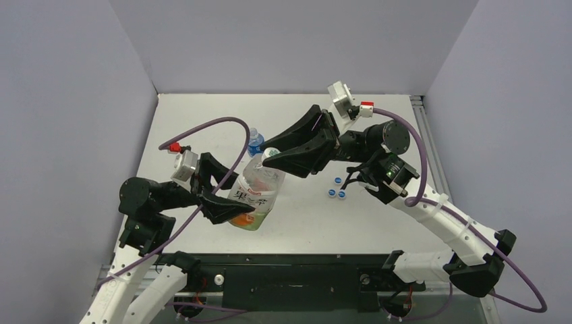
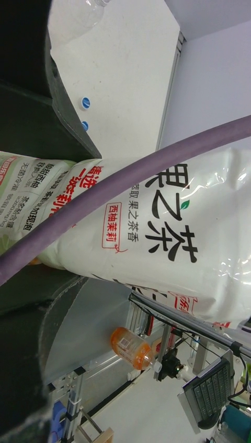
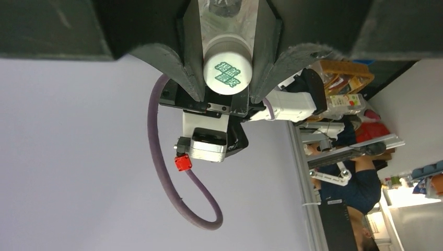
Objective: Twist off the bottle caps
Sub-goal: Unscrew the bottle cap from the plastic bottle.
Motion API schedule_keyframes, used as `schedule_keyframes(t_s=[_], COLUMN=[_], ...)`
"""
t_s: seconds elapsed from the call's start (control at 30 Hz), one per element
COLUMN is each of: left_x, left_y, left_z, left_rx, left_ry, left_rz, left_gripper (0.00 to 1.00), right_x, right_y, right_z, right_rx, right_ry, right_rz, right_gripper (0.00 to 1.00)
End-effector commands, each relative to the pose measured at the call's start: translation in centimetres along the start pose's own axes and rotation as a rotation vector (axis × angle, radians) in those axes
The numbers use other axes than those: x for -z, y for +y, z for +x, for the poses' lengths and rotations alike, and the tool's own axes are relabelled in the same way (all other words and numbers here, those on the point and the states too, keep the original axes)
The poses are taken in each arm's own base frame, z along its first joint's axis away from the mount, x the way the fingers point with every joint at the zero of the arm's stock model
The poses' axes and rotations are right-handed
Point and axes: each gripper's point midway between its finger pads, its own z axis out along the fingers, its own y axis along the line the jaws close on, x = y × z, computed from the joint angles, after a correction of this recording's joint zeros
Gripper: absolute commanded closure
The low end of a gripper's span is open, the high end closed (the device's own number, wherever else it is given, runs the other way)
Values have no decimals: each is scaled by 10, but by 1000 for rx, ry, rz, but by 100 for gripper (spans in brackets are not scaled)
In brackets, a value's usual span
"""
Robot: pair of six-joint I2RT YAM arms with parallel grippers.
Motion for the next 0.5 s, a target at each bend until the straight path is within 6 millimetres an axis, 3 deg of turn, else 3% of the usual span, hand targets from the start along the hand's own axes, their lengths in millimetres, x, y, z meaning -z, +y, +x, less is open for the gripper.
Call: schedule_keyframes(t_s=[0.0,0.03,0.1,0.17,0.3,0.37,0.43,0.47], left_x=[-1,-1,0,3,12,17,22,24], left_y=[-7,-2,14,32,65,78,88,92], left_z=[-25,-27,-25,-25,-25,-22,-19,-18], left_rx=[-132,-143,-159,-190,-272,-307,-370,-382], left_ry=[-45,-59,-64,-76,-84,-73,-54,-49], left_rz=[-2,-33,-105,-196,-357,-419,-461,-477], left_gripper=[100,100,100,100,100,100,100,100], right_x=[8,12,21,33,53,54,48,49], right_y=[-9,-16,-32,-45,-65,-71,-85,-84], right_z=[-27,-29,-35,-46,-58,-54,-33,-34], right_rx=[71,96,106,110,128,155,168,161], right_ry=[-79,-84,-114,-167,-234,-192,-85,-57], right_rz=[100,147,276,405,634,744,865,926], right_gripper=[69,52,35,26,21,20,19,19])
